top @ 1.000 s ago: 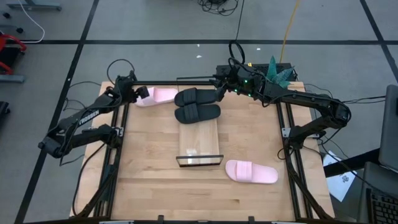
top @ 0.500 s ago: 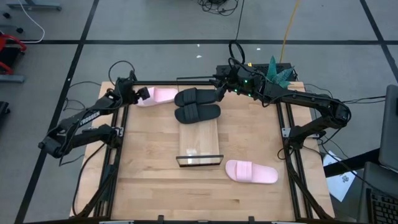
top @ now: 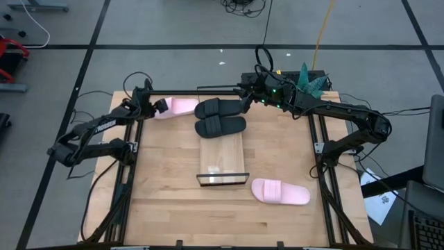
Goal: Pick and place slides into the shelf
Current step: Put the top pink slipper on the shelf
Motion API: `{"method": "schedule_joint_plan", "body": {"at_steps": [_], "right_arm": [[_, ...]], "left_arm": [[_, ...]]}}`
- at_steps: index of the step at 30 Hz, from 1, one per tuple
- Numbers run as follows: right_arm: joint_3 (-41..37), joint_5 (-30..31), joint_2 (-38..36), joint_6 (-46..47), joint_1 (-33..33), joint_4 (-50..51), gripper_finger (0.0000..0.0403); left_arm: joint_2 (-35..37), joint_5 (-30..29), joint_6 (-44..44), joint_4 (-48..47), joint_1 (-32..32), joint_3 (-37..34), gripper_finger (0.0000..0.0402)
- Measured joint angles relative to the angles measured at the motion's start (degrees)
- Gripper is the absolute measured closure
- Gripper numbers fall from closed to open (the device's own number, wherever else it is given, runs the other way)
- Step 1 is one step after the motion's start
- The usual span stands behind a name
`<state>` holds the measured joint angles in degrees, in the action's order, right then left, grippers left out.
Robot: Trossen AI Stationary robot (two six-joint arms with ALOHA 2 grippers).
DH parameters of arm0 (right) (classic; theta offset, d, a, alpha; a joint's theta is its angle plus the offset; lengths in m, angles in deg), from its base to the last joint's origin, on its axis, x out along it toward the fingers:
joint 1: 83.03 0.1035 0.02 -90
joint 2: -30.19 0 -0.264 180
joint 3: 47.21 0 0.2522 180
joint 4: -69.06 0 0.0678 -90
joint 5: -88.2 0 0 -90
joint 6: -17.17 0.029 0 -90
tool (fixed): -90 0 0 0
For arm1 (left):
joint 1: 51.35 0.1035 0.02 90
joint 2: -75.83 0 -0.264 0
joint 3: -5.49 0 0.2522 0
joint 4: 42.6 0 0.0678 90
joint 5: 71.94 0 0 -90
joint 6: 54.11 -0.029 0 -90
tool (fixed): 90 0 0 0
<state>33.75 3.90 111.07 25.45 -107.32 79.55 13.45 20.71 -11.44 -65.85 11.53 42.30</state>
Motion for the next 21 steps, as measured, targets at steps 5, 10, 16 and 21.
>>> {"method": "schedule_joint_plan", "body": {"at_steps": [5, 10, 16, 21], "right_arm": [[0.0, 0.0, 0.0, 0.0, 0.0, -0.2, 0.0268], [0.0, 0.0, 0.0, 0.0, 0.0, -2.3, 0.0268], [0.0, 0.1, 0.0, 0.0, 0.0, -3.1, 0.0268], [0.0, 0.1, 0.0, 0.0, 0.0, -3.0, 0.0268]], "left_arm": [[0.1, -1.4, 0.5, 0.2, -0.7, 0.1, 0.0153], [-0.6, -0.4, 1.0, 0.9, -0.7, 0.1, 0.0154], [-2.4, 0.2, 1.7, 2.2, -1.3, 0.2, 0.0156], [-2.5, 1.5, 3.0, 3.0, -1.5, 0.2, 0.0156]]}}
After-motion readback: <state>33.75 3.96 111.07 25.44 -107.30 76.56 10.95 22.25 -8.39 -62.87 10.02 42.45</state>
